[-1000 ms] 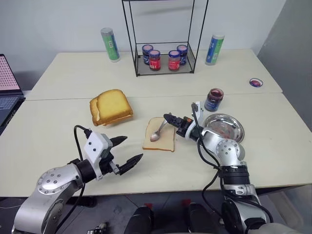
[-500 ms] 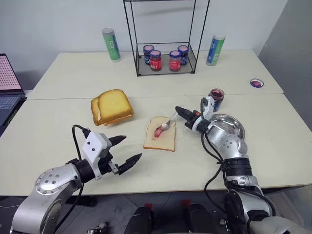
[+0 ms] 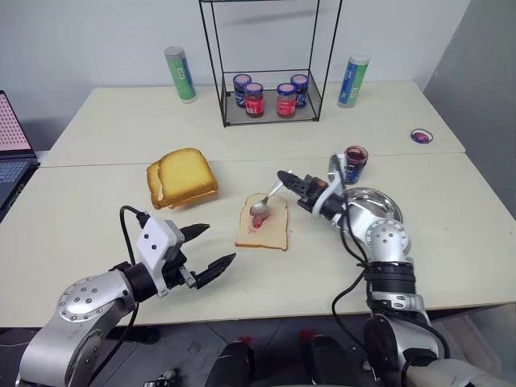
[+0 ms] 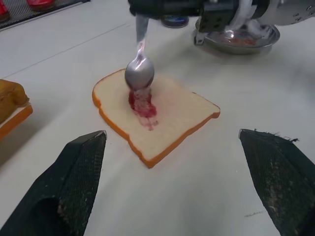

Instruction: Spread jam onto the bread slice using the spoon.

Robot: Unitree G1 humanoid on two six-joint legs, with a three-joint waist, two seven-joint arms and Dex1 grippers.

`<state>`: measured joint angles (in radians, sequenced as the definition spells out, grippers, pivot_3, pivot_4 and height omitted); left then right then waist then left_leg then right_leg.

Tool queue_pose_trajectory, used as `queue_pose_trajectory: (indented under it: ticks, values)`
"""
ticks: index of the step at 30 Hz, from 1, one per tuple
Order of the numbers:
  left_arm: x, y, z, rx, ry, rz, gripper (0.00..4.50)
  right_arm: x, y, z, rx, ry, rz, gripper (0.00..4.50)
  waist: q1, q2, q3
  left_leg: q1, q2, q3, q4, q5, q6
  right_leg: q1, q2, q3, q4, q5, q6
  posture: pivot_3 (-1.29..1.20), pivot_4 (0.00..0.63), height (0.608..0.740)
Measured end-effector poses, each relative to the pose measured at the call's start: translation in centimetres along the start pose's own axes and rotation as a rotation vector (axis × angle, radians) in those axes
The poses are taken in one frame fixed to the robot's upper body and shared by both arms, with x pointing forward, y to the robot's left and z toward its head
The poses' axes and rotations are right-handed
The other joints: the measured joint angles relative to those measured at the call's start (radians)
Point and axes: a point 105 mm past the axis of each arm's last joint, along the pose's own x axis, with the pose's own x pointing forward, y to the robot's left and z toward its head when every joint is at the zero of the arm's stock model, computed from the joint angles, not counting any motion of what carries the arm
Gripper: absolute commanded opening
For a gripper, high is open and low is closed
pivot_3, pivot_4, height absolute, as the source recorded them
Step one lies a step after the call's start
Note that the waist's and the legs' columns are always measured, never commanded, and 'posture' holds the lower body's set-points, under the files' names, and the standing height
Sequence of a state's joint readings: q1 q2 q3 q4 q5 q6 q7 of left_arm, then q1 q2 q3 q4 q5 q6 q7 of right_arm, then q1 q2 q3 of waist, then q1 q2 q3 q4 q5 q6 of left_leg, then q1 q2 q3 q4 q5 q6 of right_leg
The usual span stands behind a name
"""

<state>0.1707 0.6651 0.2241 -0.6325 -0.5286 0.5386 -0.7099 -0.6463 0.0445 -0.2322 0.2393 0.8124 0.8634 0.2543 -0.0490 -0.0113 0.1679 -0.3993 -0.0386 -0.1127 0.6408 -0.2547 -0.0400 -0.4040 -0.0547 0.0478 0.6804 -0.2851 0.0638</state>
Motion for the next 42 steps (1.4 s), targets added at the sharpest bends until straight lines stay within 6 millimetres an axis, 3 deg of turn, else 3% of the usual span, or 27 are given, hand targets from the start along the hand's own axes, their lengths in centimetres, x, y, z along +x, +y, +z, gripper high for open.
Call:
queue_pose_trajectory:
  ticks: [4, 8, 16, 25, 34, 38, 42]
  values:
    - [0.0, 0.0, 0.0, -0.002, 0.001, 0.0, 4.5, 0.4, -2.2, -0.5, 0.017, -0.011, -0.09, 0.01, 0.002, 0.0, 0.0, 0.0, 0.0, 0.0, 0.0, 0.0, 0.0, 0.0, 0.0, 0.0, 0.0, 0.0, 0.0, 0.0, 0.15, 0.74]
    - [0.0, -0.1, 0.1, 0.003, -0.003, -0.003, 4.5, 0.6, -2.6, 0.4, 0.002, -0.037, -0.103, 0.01, 0.0, 0.0, 0.0, 0.0, 0.0, 0.0, 0.0, 0.0, 0.0, 0.0, 0.0, 0.0, 0.0, 0.0, 0.0, 0.0, 0.15, 0.74]
    - [0.0, -0.1, 0.1, 0.004, -0.003, -0.006, 4.5, -1.6, -3.7, 1.9, -0.063, -0.025, -0.118, 0.01, 0.009, 0.0, 0.0, 0.0, 0.0, 0.0, 0.0, 0.0, 0.0, 0.001, 0.0, 0.0, 0.0, 0.0, 0.0, 0.0, 0.15, 0.74]
    - [0.1, -0.2, 0.3, 0.008, -0.008, -0.015, 4.5, -2.7, -2.4, 2.7, -0.012, -0.025, -0.083, 0.01, 0.007, 0.0, 0.0, 0.0, 0.0, 0.0, 0.0, 0.0, 0.0, 0.0, 0.0, 0.0, 0.0, 0.0, 0.0, 0.0, 0.15, 0.74]
    - [0.4, -0.4, 0.3, 0.01, -0.01, -0.036, 4.5, -0.8, -0.4, 1.5, 0.104, -0.036, -0.015, 0.01, 0.002, 0.0, 0.0, 0.0, 0.0, 0.0, 0.0, 0.0, 0.0, 0.0, 0.0, 0.0, 0.0, 0.0, 0.0, 0.0, 0.15, 0.74]
    - [0.4, -0.4, 0.3, 0.01, -0.01, -0.035, 4.5, -0.4, -1.4, 0.7, 0.098, -0.014, -0.061, 0.01, 0.002, 0.0, 0.0, 0.0, 0.0, 0.0, 0.0, 0.0, 0.0, 0.0, 0.0, 0.0, 0.0, 0.0, 0.0, 0.0, 0.15, 0.74]
    - [0.4, -0.4, 0.3, 0.009, -0.009, -0.029, 4.5, -1.1, -3.1, 0.5, 0.081, -0.013, -0.12, 0.01, 0.002, 0.0, 0.0, 0.0, 0.0, 0.0, 0.0, 0.0, 0.0, 0.0, 0.0, 0.0, 0.0, 0.0, 0.0, 0.0, 0.15, 0.74]
